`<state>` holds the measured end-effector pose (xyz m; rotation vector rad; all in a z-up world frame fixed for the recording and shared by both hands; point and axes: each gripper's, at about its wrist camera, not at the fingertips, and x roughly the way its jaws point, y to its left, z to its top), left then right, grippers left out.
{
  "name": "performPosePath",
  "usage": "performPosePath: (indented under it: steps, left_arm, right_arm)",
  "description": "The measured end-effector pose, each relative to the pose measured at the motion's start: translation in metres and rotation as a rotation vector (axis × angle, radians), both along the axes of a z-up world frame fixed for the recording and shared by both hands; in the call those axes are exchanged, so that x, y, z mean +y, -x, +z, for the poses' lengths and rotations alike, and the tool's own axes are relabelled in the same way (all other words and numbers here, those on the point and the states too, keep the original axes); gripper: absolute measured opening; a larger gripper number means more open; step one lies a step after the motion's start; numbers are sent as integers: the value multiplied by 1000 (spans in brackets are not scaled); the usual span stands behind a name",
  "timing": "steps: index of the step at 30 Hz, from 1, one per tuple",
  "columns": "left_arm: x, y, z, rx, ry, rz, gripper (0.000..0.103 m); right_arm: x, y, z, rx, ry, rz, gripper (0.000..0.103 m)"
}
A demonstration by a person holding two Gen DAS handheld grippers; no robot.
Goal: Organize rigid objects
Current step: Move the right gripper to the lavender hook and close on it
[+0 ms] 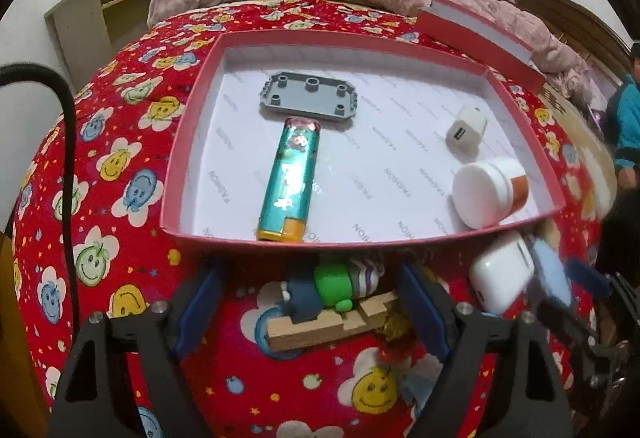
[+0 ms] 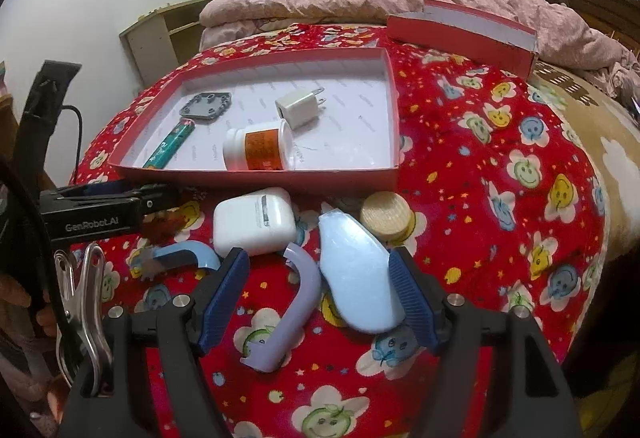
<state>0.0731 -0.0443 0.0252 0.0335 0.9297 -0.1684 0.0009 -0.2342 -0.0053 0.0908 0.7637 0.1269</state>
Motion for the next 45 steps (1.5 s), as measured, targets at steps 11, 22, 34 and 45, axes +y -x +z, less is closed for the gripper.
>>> performPosePath:
  steps: [11, 22, 34, 45]
  left_arm:
    - [-10, 5, -5, -58, -58, 21, 84]
    - [-8, 16, -2, -82, -40, 5, 53]
    - [-11, 18, -4, -83, -17, -56, 74]
    - [-18, 9, -5, -71, -70, -38, 81]
  right_arm:
    - [-5, 4, 2, -6, -24, -23, 74]
    - [3, 27, 9, 18, -35, -13, 64]
    - [19, 18, -14, 110, -36, 18, 48]
    - [27, 19, -18, 85, 30, 2, 48]
